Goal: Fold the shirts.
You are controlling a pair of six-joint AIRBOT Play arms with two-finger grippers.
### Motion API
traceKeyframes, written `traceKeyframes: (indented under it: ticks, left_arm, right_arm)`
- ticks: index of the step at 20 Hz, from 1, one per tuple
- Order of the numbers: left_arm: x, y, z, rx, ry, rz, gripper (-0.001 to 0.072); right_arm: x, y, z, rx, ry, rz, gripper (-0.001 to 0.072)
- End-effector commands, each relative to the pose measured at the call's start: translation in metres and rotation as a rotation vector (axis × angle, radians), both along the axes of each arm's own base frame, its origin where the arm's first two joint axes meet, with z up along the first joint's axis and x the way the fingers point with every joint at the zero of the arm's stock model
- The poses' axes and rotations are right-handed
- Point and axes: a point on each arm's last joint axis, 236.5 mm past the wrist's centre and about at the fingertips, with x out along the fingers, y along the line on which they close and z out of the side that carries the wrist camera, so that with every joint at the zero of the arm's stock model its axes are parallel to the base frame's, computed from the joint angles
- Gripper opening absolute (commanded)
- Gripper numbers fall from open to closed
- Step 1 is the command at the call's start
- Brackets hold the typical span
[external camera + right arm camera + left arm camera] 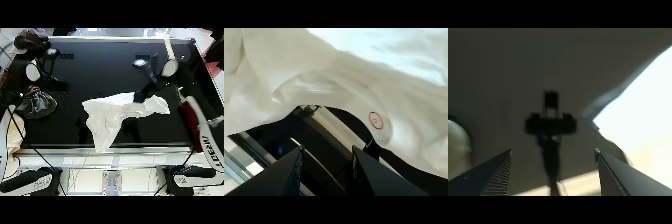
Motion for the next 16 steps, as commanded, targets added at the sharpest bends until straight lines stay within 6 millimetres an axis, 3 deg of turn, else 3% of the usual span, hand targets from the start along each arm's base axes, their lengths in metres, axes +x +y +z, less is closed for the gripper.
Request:
traceKeyframes:
  ticks: [1, 4, 9, 11, 16]
  left_arm:
    - [-0.017, -0.043, -0.039, -0.111, 0.073, -0.171, 0.0579]
    - [-0.005, -0.055, -0.072, -0.115, 0.102, -0.192, 0.0579]
    - [-0.003, -0.054, -0.117, -0.11, 0.195, -0.163, 0.0579]
    - [-0.001, -0.054, -0.122, -0.109, 0.195, -0.158, 0.0579]
    - [0.01, -0.054, -0.119, -0.111, 0.15, -0.146, 0.0579]
  right_arm:
    - [-0.03, 0.04, -0.055, -0.026, 0.045, 0.1, 0.0346]
    - [-0.035, 0.066, -0.08, -0.032, 0.044, 0.143, 0.0346]
    - [-0.066, 0.092, -0.105, -0.08, 0.082, 0.268, 0.0346]
    - [-0.066, 0.096, -0.107, -0.117, 0.018, 0.361, 0.0345]
    - [-0.06, 0.085, -0.114, -0.264, -0.089, 0.492, 0.0345]
